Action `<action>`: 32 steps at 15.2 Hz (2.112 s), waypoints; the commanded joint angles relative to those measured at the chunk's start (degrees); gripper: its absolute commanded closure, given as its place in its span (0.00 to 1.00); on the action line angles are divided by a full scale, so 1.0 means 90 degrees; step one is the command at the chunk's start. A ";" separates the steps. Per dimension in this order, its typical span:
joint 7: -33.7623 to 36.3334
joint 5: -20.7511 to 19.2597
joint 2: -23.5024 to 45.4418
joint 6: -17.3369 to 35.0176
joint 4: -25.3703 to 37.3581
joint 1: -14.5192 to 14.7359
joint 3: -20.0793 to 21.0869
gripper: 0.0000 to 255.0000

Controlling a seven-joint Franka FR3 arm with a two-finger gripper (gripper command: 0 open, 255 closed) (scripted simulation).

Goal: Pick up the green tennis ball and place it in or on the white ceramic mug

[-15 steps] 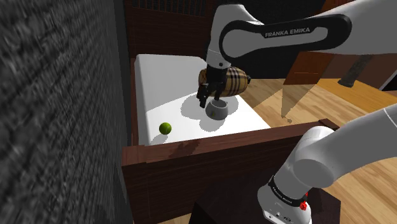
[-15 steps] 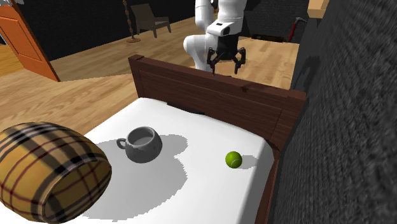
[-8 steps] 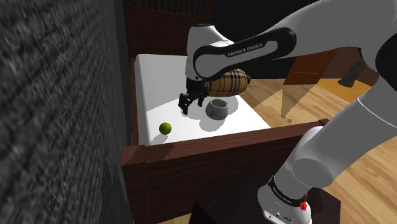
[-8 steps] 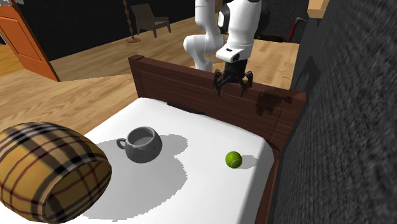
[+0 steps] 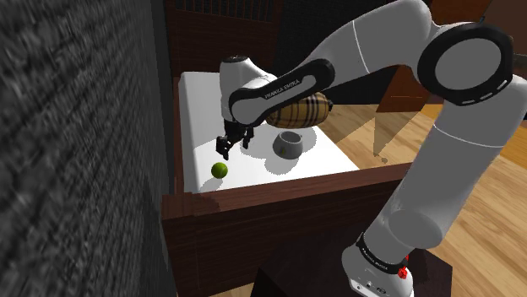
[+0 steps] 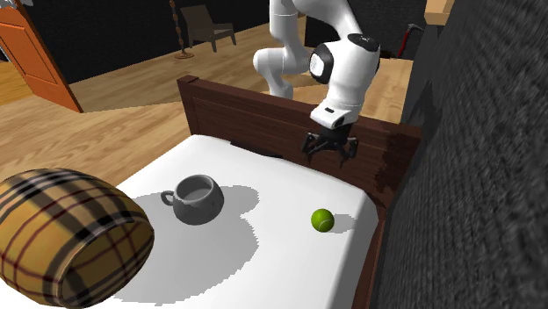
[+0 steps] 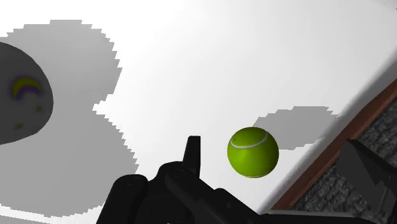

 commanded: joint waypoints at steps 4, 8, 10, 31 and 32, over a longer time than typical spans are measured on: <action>0.0529 -0.0681 0.1296 0.0220 0.0951 0.0188 -0.0123 0.00; 0.0826 -0.1095 0.2327 0.0223 0.1894 0.0415 -0.0304 0.00; 0.0926 -0.1252 0.2850 0.0179 0.2427 0.0534 -0.0403 0.00; 0.1036 -0.1440 0.3460 0.0588 0.2619 0.0570 -0.0553 1.00; 0.1036 -0.1440 0.3460 0.0589 0.2619 0.0570 -0.0553 1.00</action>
